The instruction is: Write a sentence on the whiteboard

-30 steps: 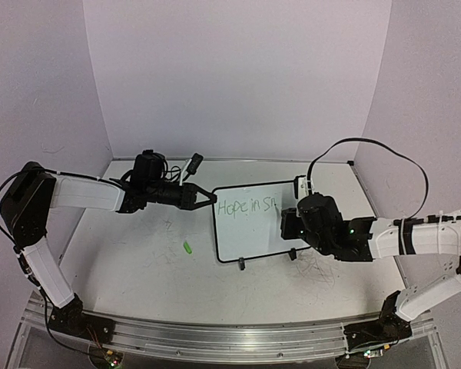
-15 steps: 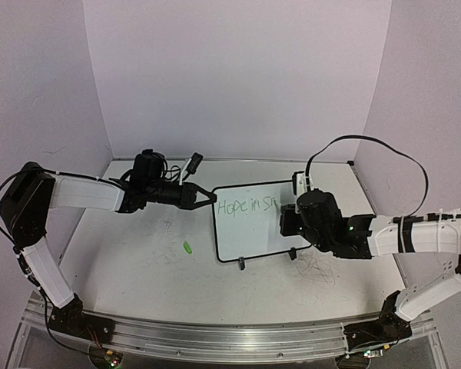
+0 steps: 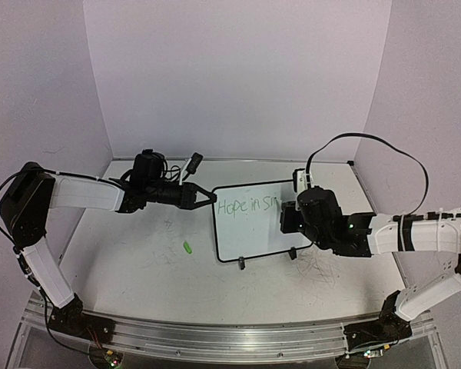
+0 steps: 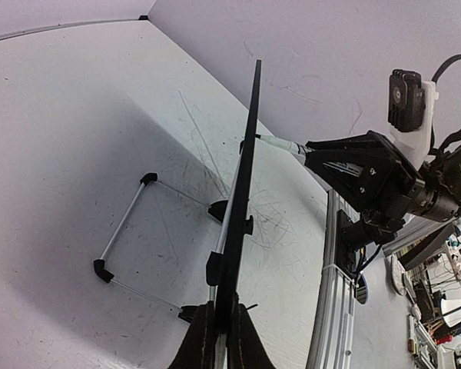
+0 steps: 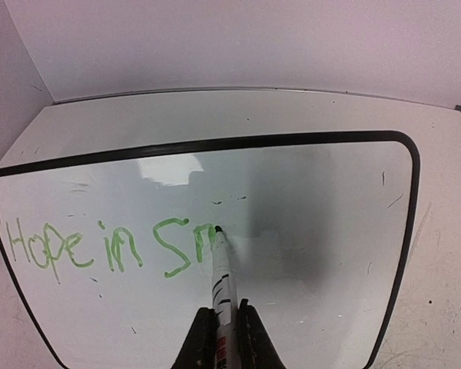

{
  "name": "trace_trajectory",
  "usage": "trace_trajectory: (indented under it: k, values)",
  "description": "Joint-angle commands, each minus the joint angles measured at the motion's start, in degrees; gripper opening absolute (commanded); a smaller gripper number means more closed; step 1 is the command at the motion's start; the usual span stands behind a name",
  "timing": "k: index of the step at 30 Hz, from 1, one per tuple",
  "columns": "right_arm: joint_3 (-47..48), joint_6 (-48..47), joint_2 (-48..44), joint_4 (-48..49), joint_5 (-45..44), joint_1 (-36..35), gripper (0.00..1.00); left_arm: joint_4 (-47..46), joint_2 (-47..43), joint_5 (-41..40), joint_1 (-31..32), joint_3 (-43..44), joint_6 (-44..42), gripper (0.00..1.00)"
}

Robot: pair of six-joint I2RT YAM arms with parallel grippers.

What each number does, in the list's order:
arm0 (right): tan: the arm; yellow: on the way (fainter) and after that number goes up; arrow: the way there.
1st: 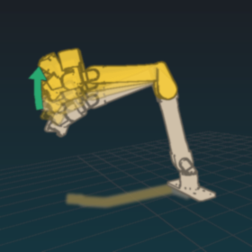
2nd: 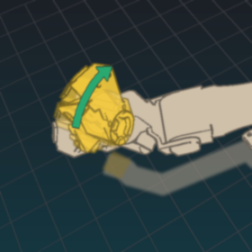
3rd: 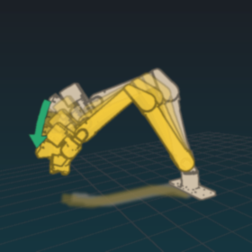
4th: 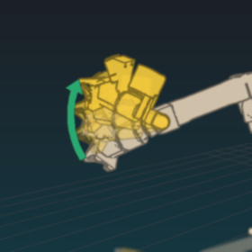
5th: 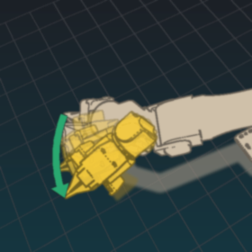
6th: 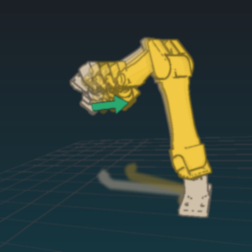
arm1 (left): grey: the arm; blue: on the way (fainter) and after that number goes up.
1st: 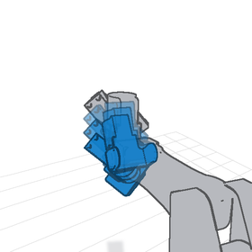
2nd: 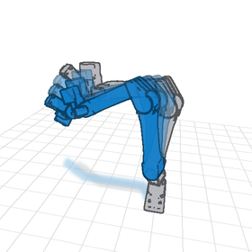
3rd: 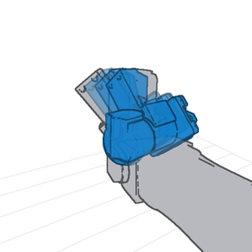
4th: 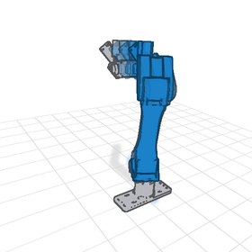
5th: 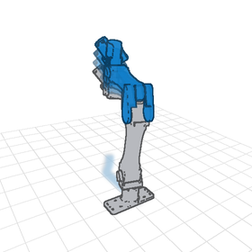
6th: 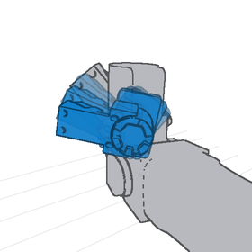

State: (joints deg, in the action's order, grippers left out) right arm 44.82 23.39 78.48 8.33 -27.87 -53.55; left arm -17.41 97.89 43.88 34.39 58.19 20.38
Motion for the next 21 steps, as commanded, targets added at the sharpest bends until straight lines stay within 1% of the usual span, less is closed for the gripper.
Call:
trace_trajectory:
  k: [1, 21]
  values:
    - [1.5, 0.6, -0.2, 0.6, -2.3, 0.7, 0.00, -1.6, -3.1, 0.3, -0.4, -0.2, -0.5, 0.00]
    - [-2.0, 4.6, -1.9, -2.1, 0.3, 0.7, 0.00, -1.6, -2.9, 0.3, -0.4, -0.1, -0.4, 0.00]
